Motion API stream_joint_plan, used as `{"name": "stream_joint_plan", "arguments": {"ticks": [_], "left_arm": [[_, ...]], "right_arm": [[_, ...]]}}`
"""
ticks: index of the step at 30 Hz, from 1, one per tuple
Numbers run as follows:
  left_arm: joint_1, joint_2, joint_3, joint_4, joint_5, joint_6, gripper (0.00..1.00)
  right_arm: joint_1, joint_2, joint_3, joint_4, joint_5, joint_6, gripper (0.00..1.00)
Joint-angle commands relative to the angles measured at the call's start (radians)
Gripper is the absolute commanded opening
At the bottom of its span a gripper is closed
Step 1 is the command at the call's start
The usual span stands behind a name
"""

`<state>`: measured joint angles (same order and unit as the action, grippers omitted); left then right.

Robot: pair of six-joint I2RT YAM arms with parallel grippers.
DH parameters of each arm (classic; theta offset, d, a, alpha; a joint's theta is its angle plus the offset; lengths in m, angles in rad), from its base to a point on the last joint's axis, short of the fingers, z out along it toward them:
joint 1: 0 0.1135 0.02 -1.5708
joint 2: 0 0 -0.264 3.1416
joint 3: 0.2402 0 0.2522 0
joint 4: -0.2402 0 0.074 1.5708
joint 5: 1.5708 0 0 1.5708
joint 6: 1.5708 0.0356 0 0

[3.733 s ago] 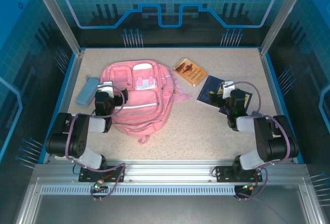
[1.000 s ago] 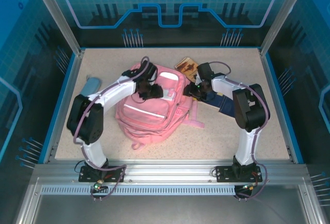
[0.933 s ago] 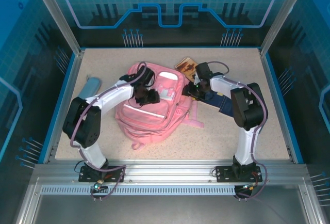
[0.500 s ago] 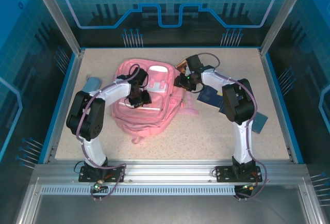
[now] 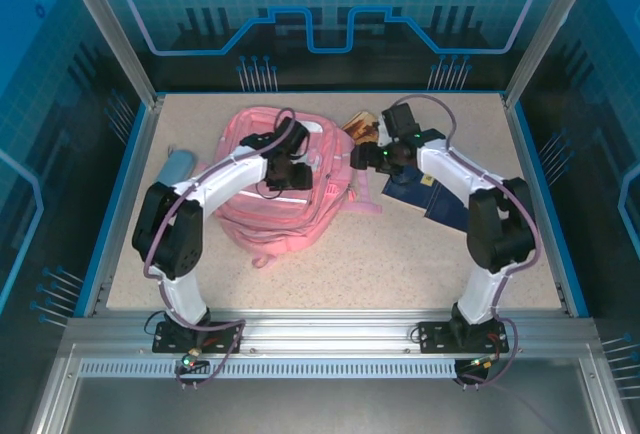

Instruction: Pack the student bag

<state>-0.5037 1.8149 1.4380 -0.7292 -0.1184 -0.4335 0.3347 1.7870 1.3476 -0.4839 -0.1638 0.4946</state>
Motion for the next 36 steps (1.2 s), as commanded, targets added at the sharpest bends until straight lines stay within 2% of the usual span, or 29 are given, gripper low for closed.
{"name": "stream_joint_plan", "arguments": {"ticks": [1, 10, 18, 20, 22, 23, 25, 26, 30, 33, 36], "left_arm": [[-0.044, 0.034, 0.054, -0.084, -0.107, 0.017, 0.52], [-0.073, 0.249, 0.269, -0.143, -0.183, 0.009, 0.44], [-0.074, 0.366, 0.356, -0.225, -0.253, -0.012, 0.40], [-0.074, 0.376, 0.353, -0.229, -0.258, -0.016, 0.35], [-0.075, 0.382, 0.352, -0.232, -0.257, -0.014, 0.24], [-0.075, 0.381, 0.352, -0.233, -0.257, -0.008, 0.18], [-0.076, 0.362, 0.354, -0.233, -0.257, 0.014, 0.05], [-0.075, 0.345, 0.354, -0.232, -0.255, 0.025, 0.00], [-0.073, 0.231, 0.350, -0.223, -0.217, 0.110, 0.00], [-0.068, 0.139, 0.343, -0.220, -0.202, 0.174, 0.00], [-0.051, 0.075, 0.339, -0.219, -0.171, 0.218, 0.00]], "right_arm": [[-0.019, -0.027, -0.077, -0.010, 0.010, -0.030, 0.72], [-0.026, -0.025, -0.104, 0.033, -0.028, -0.005, 0.71], [-0.026, -0.015, -0.112, 0.050, -0.042, -0.006, 0.71], [-0.026, -0.018, -0.122, 0.060, -0.045, -0.011, 0.71], [-0.026, -0.026, -0.136, 0.079, -0.050, -0.021, 0.75], [-0.025, -0.033, -0.146, 0.090, -0.049, -0.028, 0.79], [-0.025, -0.058, -0.178, 0.129, -0.044, -0.056, 0.99], [-0.025, -0.071, -0.193, 0.148, -0.039, -0.072, 1.00], [-0.024, -0.133, -0.242, 0.208, -0.050, -0.166, 1.00], [-0.023, -0.166, -0.267, 0.236, -0.105, -0.243, 0.99], [-0.023, -0.185, -0.289, 0.265, -0.206, -0.296, 0.82]]}}
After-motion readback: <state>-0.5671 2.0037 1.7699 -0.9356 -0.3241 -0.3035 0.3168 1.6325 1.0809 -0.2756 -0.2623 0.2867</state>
